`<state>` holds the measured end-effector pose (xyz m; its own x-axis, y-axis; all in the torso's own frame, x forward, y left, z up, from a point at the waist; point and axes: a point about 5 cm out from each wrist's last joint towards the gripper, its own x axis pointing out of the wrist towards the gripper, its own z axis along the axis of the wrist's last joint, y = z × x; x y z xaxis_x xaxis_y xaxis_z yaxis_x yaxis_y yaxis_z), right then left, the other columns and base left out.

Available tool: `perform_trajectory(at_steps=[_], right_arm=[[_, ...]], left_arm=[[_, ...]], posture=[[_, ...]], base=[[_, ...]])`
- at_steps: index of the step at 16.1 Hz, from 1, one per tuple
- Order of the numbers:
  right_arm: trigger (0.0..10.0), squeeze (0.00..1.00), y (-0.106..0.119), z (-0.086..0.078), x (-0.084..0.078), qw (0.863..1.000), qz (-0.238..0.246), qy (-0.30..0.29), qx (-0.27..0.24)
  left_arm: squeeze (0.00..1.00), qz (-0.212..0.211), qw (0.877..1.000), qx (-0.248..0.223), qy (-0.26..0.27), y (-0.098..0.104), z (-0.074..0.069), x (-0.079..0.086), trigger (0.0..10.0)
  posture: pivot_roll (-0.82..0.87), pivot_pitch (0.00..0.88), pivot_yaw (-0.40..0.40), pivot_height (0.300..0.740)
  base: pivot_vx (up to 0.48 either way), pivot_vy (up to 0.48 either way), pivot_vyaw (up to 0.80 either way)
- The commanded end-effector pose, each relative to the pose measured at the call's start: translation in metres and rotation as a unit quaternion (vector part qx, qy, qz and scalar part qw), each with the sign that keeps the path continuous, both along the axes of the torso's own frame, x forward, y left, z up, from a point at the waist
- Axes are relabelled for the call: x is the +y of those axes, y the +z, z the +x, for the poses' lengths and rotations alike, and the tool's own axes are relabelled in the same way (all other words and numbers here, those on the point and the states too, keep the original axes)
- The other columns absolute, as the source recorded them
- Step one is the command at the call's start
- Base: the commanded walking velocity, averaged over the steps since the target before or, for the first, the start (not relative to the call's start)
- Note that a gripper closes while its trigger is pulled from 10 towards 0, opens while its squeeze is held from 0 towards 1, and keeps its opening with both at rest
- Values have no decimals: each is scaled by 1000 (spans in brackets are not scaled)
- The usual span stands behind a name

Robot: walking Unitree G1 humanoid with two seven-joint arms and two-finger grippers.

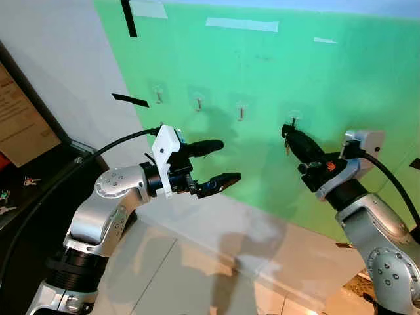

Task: Hang keys on a hook

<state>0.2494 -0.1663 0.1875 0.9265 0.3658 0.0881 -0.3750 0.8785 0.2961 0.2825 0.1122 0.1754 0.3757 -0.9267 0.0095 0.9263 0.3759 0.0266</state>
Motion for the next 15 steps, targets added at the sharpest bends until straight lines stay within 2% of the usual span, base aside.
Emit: perform_trajectory(at_steps=[1, 3, 4, 7, 10, 12, 13, 15], right_arm=[[10000, 0, 10, 4, -13, 999, 13, -41, -20], [10000, 0, 5, 3, -19, 998, 41, -56, 4], [10000, 0, -11, 2, -22, 996, 22, -66, 60], [10000, 0, -34, -5, -21, 990, 1, -61, 124], [10000, 0, -27, -9, -12, 995, 11, -21, 95], [10000, 0, -12, -12, -7, 999, 14, 5, 45], [10000, 0, 1, -10, -9, 999, 35, 6, 9], [10000, 0, 12, -10, -8, 999, 39, 14, -21]], left_arm=[[0, 11, 1000, 1, 4, -1, 0, 4, 10000], [0, 11, 1000, 2, 2, -1, 1, 3, 10000], [0, 12, 1000, 3, 0, -1, 0, 3, 10000], [0, 13, 1000, 4, -2, -1, 0, 2, 10000], [0, 14, 1000, 5, -2, -1, 0, 2, 10000], [0, 14, 1000, 4, -1, -1, 1, 2, 10000], [0, 13, 1000, 4, -1, 0, 1, 2, 10000], [0, 12, 1000, 4, -1, 0, 1, 2, 10000]], posture=[[-174, 0, 139, 740], [-177, 0, 144, 740], [-180, 0, 146, 740], [-180, 0, 148, 740], [-179, 0, 151, 740], [-179, 0, 151, 740], [-179, 0, 152, 740], [-179, 0, 152, 740]], base=[[0, 0, 0], [0, 0, 0], [0, 0, 0], [0, 0, 0], [0, 0, 0], [0, 0, 0], [0, 0, 0], [0, 0, 0]])
